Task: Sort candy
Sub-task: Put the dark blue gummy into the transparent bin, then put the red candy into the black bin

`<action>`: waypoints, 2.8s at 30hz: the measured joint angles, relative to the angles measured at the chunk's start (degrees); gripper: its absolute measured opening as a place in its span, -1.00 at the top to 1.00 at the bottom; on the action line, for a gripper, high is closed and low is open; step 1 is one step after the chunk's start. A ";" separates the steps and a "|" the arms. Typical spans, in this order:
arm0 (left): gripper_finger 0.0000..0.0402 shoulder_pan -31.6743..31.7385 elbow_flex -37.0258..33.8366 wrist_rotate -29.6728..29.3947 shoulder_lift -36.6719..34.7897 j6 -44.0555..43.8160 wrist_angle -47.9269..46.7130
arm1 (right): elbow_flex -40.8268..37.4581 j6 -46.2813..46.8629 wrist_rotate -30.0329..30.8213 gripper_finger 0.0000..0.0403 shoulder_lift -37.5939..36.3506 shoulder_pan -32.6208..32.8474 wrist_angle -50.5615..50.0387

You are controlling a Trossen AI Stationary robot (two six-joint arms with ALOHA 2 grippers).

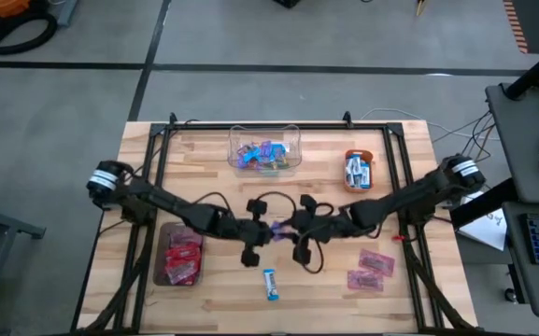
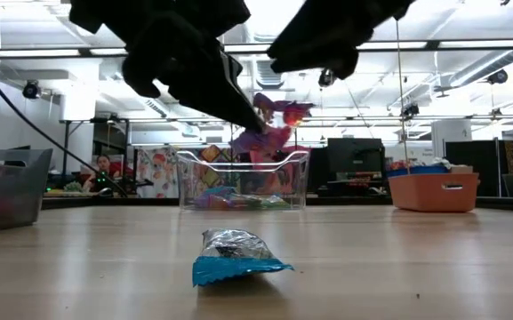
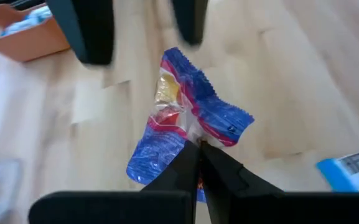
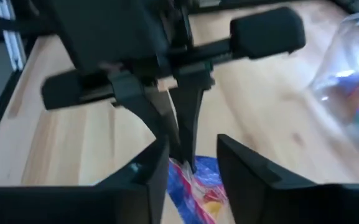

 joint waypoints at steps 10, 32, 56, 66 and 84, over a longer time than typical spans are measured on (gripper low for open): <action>1.00 13.38 -0.04 -2.02 -7.37 10.09 -7.53 | 0.01 -2.85 1.72 0.00 -6.24 -3.10 -3.73; 1.00 39.06 1.44 6.08 -7.64 1.90 -8.48 | -0.25 0.62 1.82 -0.02 -3.78 -3.08 -6.81; 0.38 22.79 1.49 5.99 -12.80 -7.58 -12.84 | -0.25 22.28 -16.26 0.03 -3.78 -2.28 -20.17; 0.37 4.06 1.42 -8.83 -12.73 -7.43 -8.96 | -0.25 43.29 -30.07 0.07 -3.78 3.13 -45.71; 0.37 -2.69 1.40 -13.49 -12.68 -9.12 -8.95 | -0.38 40.99 -32.26 0.07 5.84 14.89 -61.94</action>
